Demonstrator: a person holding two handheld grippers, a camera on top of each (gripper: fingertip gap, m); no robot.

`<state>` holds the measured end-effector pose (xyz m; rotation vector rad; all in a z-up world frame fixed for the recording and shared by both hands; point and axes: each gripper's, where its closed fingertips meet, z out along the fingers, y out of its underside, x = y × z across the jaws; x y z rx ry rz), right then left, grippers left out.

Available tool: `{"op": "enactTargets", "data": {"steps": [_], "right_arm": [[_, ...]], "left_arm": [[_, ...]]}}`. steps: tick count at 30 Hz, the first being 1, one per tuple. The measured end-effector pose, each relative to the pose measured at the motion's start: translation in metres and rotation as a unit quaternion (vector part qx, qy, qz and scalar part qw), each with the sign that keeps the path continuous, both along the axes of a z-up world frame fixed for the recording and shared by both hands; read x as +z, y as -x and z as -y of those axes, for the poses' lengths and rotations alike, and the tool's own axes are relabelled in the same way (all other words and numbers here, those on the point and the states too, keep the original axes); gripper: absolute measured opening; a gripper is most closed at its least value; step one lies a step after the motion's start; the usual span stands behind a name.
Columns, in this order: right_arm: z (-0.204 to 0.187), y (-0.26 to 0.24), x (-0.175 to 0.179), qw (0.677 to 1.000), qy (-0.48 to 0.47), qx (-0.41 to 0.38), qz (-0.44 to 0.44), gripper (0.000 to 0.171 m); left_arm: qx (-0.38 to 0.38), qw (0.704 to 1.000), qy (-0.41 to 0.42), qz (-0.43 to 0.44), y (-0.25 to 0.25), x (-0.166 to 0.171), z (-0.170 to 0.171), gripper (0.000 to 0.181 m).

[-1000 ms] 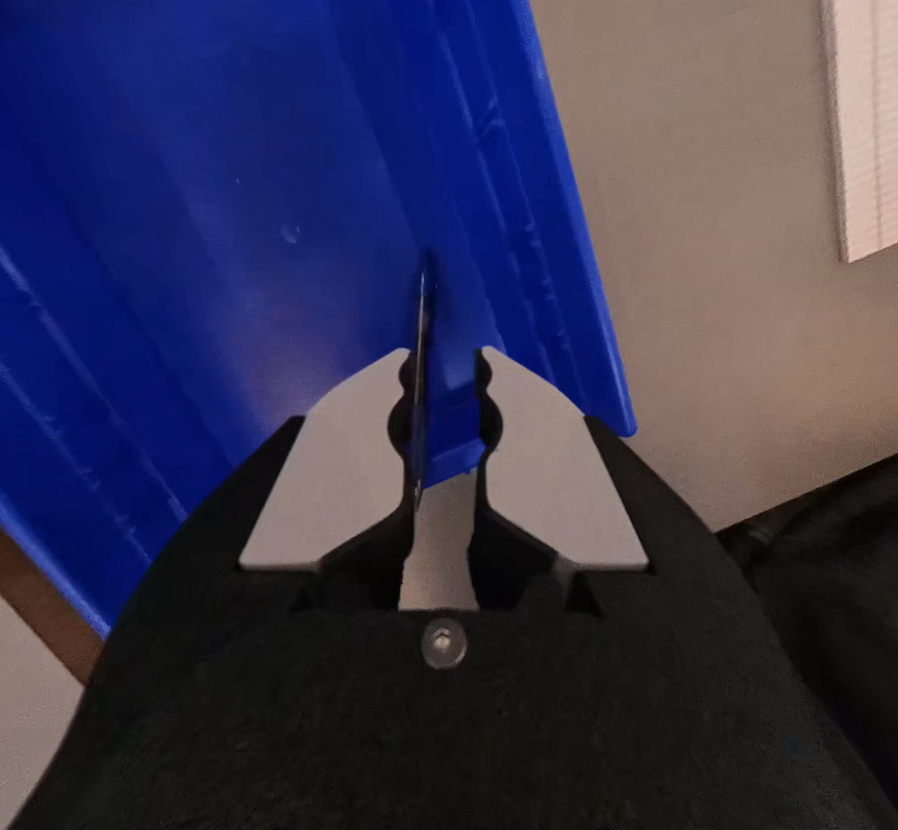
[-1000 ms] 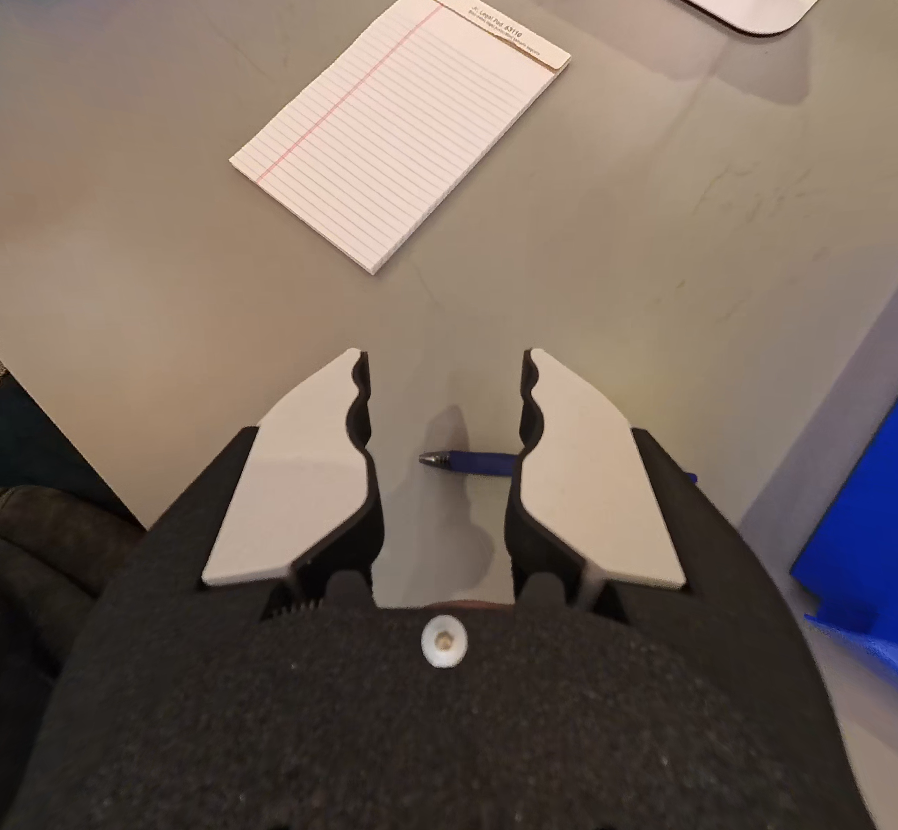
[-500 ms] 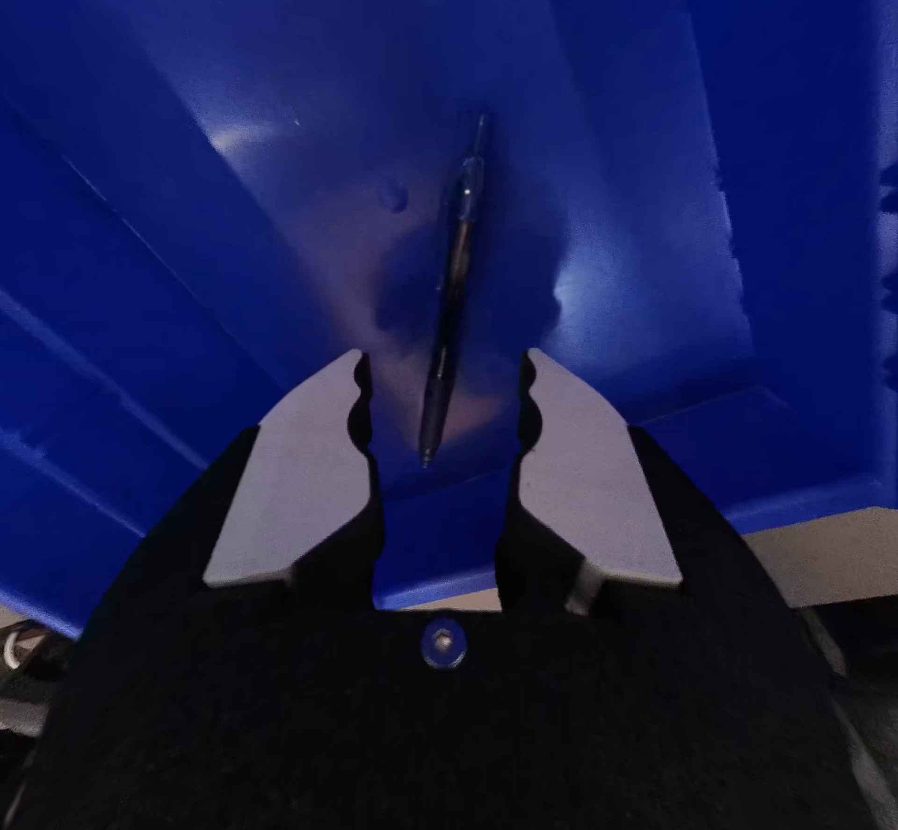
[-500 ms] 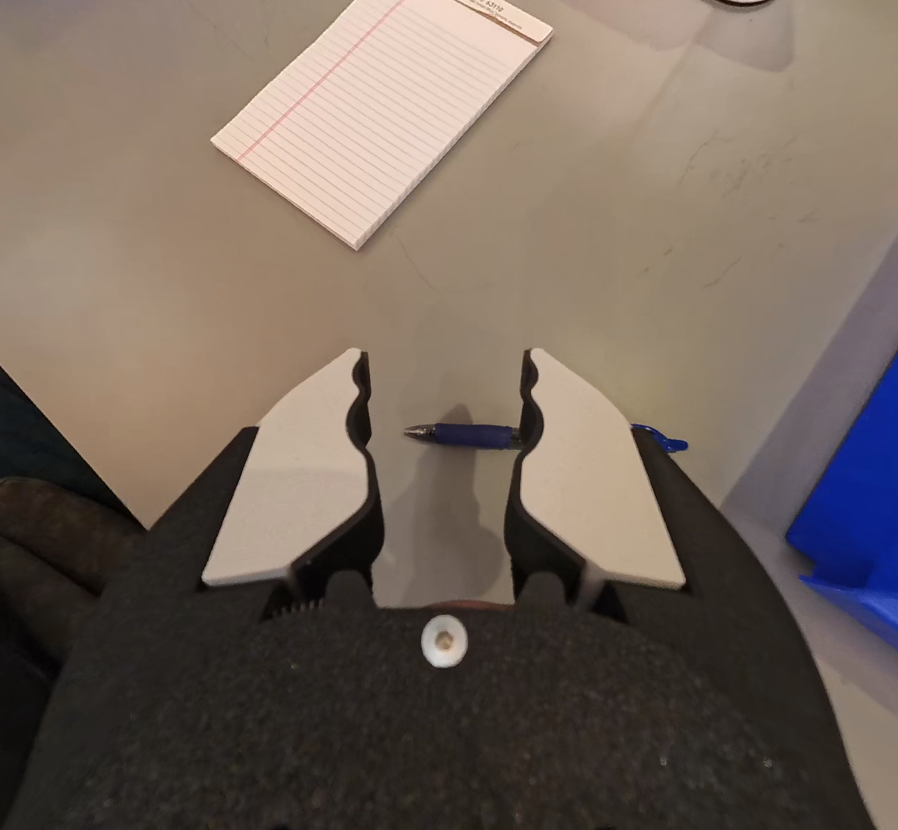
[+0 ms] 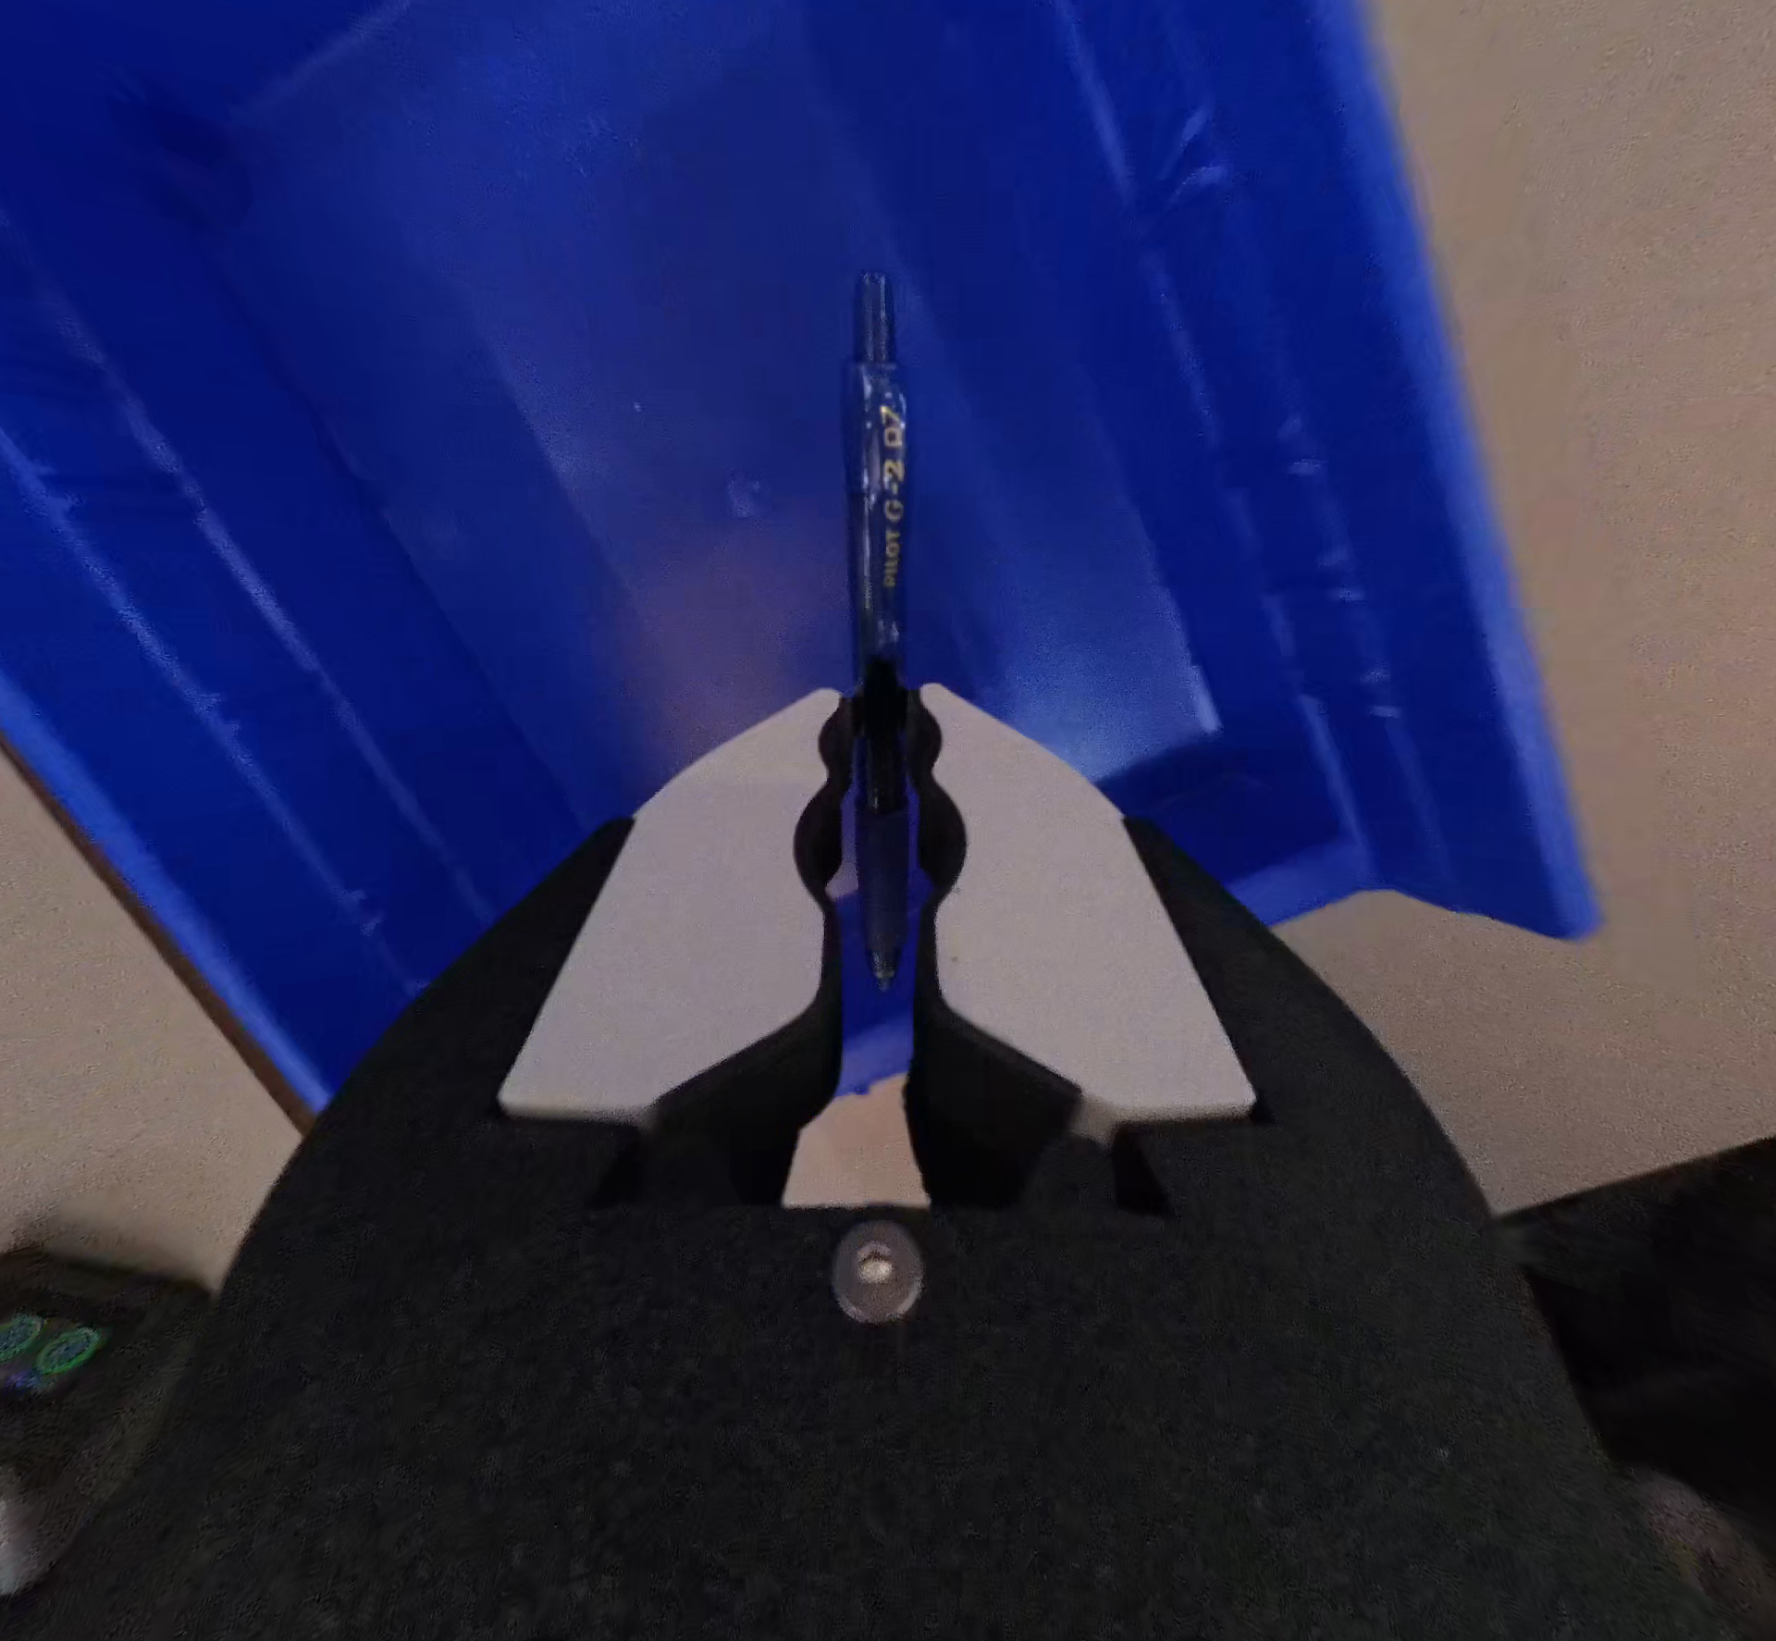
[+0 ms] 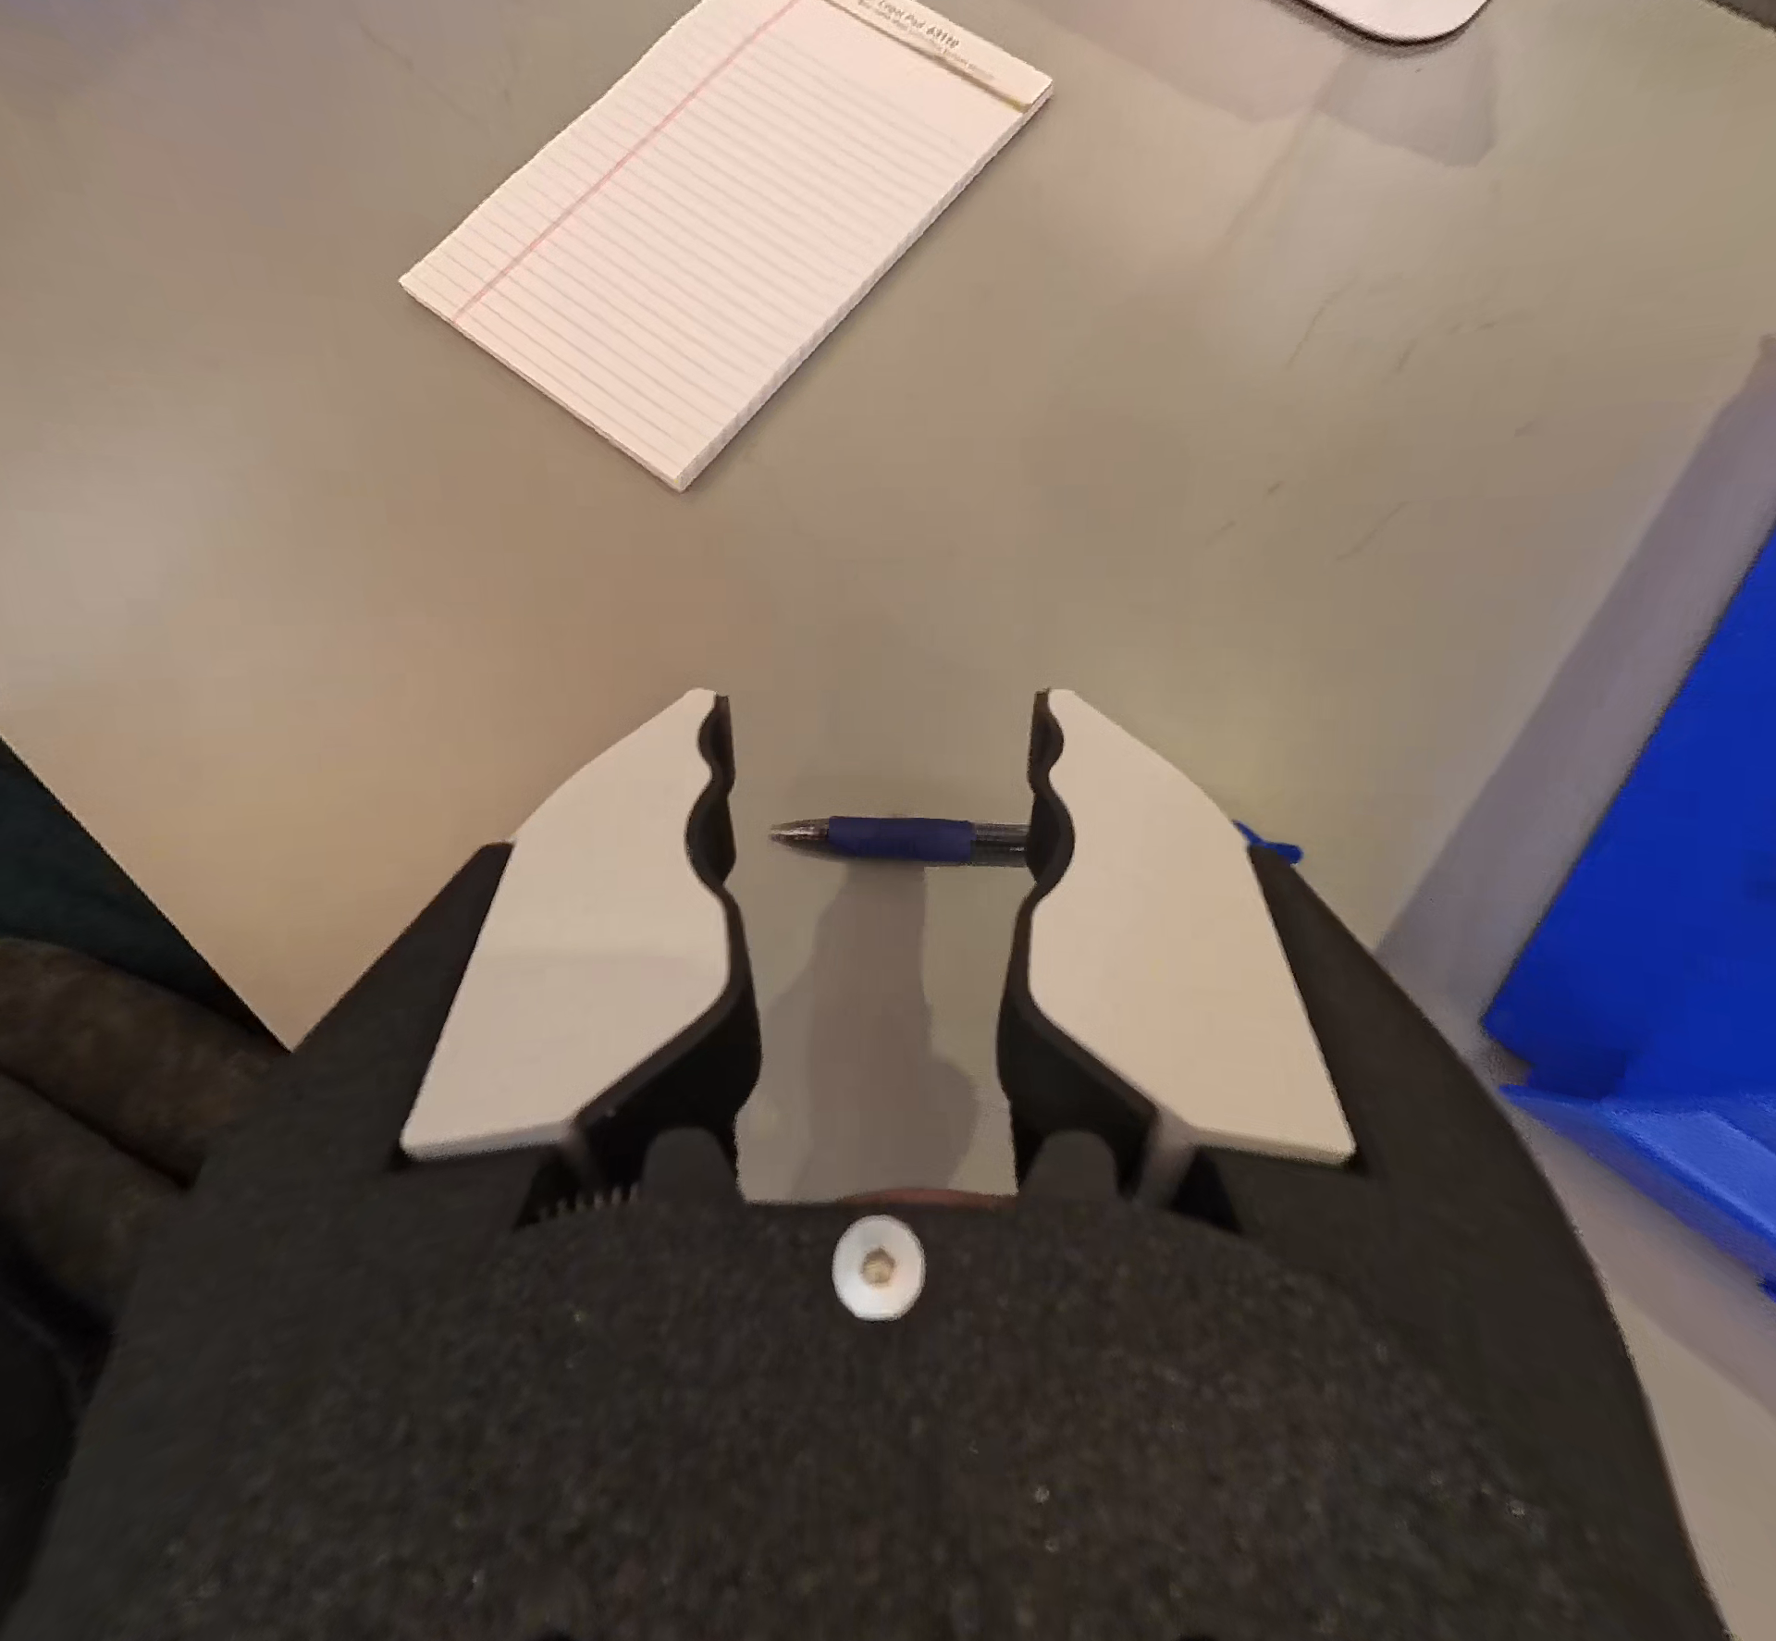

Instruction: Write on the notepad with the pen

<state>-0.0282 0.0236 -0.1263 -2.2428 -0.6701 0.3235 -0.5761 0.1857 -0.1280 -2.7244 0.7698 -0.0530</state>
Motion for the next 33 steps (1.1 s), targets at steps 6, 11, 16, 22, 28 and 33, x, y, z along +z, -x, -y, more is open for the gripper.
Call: {"op": "enactTargets", "data": {"steps": [6, 11, 16, 22, 28, 33], "right_arm": [[-0.01, -0.004, 0.016, 1.0, -0.029, 0.003, 0.002, 0.059], [-0.008, 0.007, 0.02, 0.999, -0.042, 0.027, -0.001, 0.059], [0.001, 0.015, 0.02, 0.998, -0.045, 0.042, -0.007, 0.059], [0.015, 0.023, 0.013, 0.997, -0.038, 0.062, -0.011, 0.058], [0.026, 0.046, -0.011, 0.991, -0.014, 0.134, -0.004, 0.057], [0.042, 0.091, -0.024, 0.969, -0.012, 0.245, 0.042, 0.053]], "left_arm": [[-0.035, 0.976, -0.076, 0.2, -0.128, 0.112, 0.051, 0.01], [-0.19, 0.976, 0.012, 0.103, -0.259, 0.049, 0.123, 0.01], [-0.349, 0.934, 0.08, 0.003, -0.341, -0.025, 0.171, 0.01], [-0.421, 0.898, 0.108, -0.063, -0.367, -0.059, 0.18, 0.01], [-0.438, 0.893, 0.096, -0.044, -0.365, -0.055, 0.188, 0.045], [-0.346, 0.935, 0.01, 0.074, -0.327, -0.012, 0.167, 0.049]]}}
